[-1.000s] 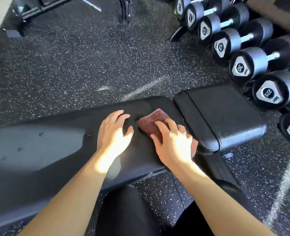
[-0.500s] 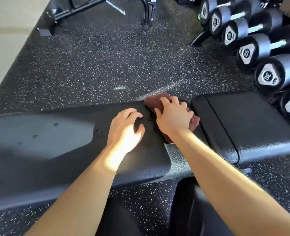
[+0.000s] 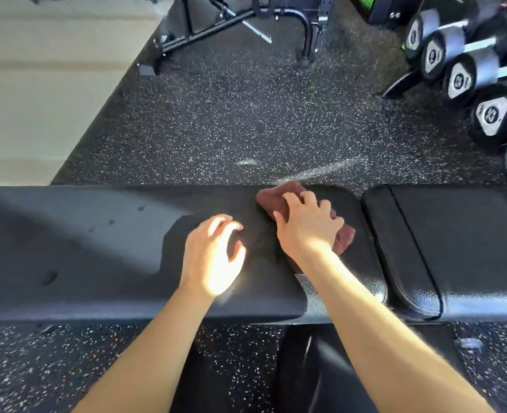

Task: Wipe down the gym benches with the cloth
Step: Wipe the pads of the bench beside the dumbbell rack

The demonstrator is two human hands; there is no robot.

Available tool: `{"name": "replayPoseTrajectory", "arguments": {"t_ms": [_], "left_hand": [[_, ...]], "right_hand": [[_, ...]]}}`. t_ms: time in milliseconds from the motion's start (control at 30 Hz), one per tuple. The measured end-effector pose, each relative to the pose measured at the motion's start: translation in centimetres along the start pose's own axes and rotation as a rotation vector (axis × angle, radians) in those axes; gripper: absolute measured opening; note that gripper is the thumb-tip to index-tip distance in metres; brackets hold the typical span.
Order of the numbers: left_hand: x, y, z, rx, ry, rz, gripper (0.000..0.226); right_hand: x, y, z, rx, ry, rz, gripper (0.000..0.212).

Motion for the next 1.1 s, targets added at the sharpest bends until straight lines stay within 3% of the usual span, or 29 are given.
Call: {"name": "replayPoseTrajectory", "arguments": {"t_ms": [267, 533, 700, 900, 1100], "left_hand": [[0.1, -0.4, -0.1, 0.023, -0.006, -0.008, 0.021], [0.4, 0.4, 0.2, -0.003, -0.006, -0.016, 0.022], [4.5, 2.4, 1.8, -0.117, 0.002, -0.005, 0.032], [4.9, 3.6, 2.4, -0.081, -0.044, 0.024, 0.034], [4.8, 3.3, 1.6, -0.130, 0.005, 0.029, 0.036]], "right_hand": [[-1.2, -3.4, 0.1, -0.001, -0.014, -0.070, 0.036], [2.7, 5.5, -0.3, 0.042, -0.027, -0.219, 0.036], [6.9, 8.1, -1.2, 0.085, -0.064, -0.156, 0.038], [11.0, 8.8, -1.5, 0.185, -0.152, 0.032, 0.039], [9.3, 10.2, -0.6, 0.178, -0.133, 0.039, 0.038]]}}
Point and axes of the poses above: each hand's wrist, its own y-axis away from the middle knuckle, its own z-axis out of the palm, x = y × z, the point moved 2 cm from there along -y, towards the middle knuckle, and after that the axes turned 4 degrees about z, right-handed, at the moved point
